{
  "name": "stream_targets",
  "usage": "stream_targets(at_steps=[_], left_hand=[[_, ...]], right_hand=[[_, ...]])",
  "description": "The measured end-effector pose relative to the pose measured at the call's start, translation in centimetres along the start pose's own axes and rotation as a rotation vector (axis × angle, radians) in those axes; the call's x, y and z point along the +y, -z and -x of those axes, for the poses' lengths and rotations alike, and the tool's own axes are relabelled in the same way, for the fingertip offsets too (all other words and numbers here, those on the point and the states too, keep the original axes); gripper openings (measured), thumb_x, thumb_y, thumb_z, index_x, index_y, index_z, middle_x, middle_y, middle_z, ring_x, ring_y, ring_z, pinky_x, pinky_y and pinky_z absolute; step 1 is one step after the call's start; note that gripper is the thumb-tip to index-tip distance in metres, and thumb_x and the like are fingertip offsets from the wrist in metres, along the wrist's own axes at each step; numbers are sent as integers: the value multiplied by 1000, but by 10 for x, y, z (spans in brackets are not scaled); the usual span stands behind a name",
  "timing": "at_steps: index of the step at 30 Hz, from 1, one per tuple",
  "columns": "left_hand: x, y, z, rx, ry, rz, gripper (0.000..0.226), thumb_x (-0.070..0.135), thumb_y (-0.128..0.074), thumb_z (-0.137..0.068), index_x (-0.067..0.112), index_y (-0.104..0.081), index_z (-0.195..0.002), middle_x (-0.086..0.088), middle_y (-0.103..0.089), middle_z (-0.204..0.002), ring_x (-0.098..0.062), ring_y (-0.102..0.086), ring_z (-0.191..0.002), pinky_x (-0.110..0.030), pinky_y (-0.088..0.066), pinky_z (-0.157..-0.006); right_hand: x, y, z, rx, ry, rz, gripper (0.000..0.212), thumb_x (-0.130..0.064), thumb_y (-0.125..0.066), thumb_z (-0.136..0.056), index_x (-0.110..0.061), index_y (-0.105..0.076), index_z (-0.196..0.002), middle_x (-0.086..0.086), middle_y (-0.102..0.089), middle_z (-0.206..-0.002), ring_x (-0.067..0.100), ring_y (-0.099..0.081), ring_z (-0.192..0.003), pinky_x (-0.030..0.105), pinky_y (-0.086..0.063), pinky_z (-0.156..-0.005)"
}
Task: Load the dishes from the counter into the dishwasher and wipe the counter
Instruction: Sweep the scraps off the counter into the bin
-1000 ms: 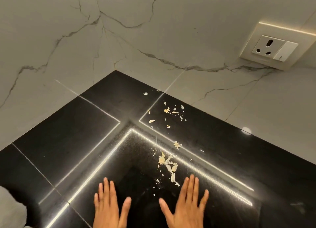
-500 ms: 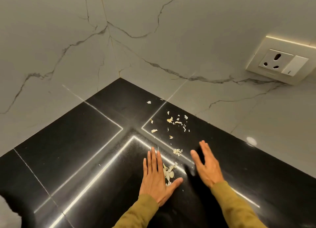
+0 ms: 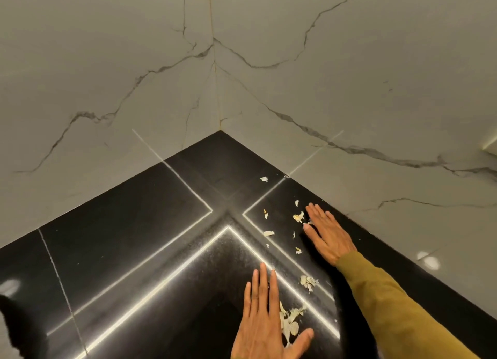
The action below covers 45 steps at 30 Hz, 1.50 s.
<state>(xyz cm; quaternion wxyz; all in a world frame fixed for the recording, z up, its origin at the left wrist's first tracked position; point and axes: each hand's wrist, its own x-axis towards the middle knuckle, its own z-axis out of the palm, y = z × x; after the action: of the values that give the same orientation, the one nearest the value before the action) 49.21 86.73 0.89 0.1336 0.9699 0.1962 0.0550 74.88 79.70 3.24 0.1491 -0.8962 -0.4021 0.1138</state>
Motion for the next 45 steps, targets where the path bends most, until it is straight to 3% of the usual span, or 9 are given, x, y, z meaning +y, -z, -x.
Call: stream_targets(at_steps=[4,9,13,21,26,32,39,42,45], left_hand=[[1,-7,1,31,15,-3,114,88,-34,-79,-2,-39,-148,-23,-31,-158,-32,-25,-146,-42,-19,-113],[0,-15,-4,69,26,-7,113,91,-32,-78,0,-39,-145,-21,-38,-154,-33,-29,-144,-42,-17,-115],[-1,-20,-7,105,36,-5,113,92,-31,-77,1,-38,-144,-18,-29,-158,-29,-20,-147,-41,-17,-116],[-2,-23,-8,146,31,-27,104,89,-30,-81,6,-43,-141,-14,-21,-158,-28,-22,-145,-39,-16,-116],[-4,-25,-8,249,39,-110,100,87,-25,-84,5,-43,-139,-16,-36,-154,-30,-27,-143,-39,-18,-116],[-5,-30,-7,229,51,-161,43,19,-15,-108,9,-48,-133,-10,-57,-138,-28,-57,-129,-39,-20,-115],[-2,-27,-6,127,94,-144,44,18,-15,-108,8,-46,-136,-11,-58,-141,-27,-53,-131,-39,-21,-114],[-3,-20,-7,22,98,-110,45,19,-15,-107,7,-46,-137,-13,-46,-150,-27,-40,-138,-39,-20,-114],[-4,-10,-6,-19,80,-107,58,44,-18,-106,4,-45,-139,-16,-39,-155,-27,-40,-138,-38,-23,-114]], right_hand=[[-34,-9,55,-162,260,-32,65,-61,-8,-98,-31,2,-155,-13,5,-162,-3,12,-147,31,1,-124],[-25,3,18,-36,52,-296,64,-68,-14,-96,-44,2,-153,-21,9,-160,-11,9,-144,20,1,-117],[-12,-2,-59,-21,3,-20,73,-65,-9,-97,-24,0,-157,-6,3,-164,3,9,-148,31,3,-122],[-49,-8,1,-258,407,-88,66,-62,-17,-100,-29,-9,-156,-12,-1,-162,-3,6,-148,28,1,-123],[-41,18,-81,8,179,-130,77,-67,-15,-95,-20,-23,-155,1,-24,-161,14,-20,-148,38,-19,-122],[-47,-10,-136,-1,71,24,68,-54,-19,-102,-13,-15,-157,3,-13,-164,15,-9,-151,30,-5,-123],[-66,34,-113,-119,73,-516,43,-48,-40,-101,-22,-71,-118,-3,-66,-121,10,-61,-110,28,-40,-101],[-76,33,-144,31,31,-634,38,-39,-40,-104,-21,-67,-125,-1,-60,-131,6,-50,-118,24,-32,-100],[-79,2,-164,-82,95,-373,48,-45,-28,-103,-27,-51,-141,-6,-40,-152,11,-34,-141,30,-21,-117]])
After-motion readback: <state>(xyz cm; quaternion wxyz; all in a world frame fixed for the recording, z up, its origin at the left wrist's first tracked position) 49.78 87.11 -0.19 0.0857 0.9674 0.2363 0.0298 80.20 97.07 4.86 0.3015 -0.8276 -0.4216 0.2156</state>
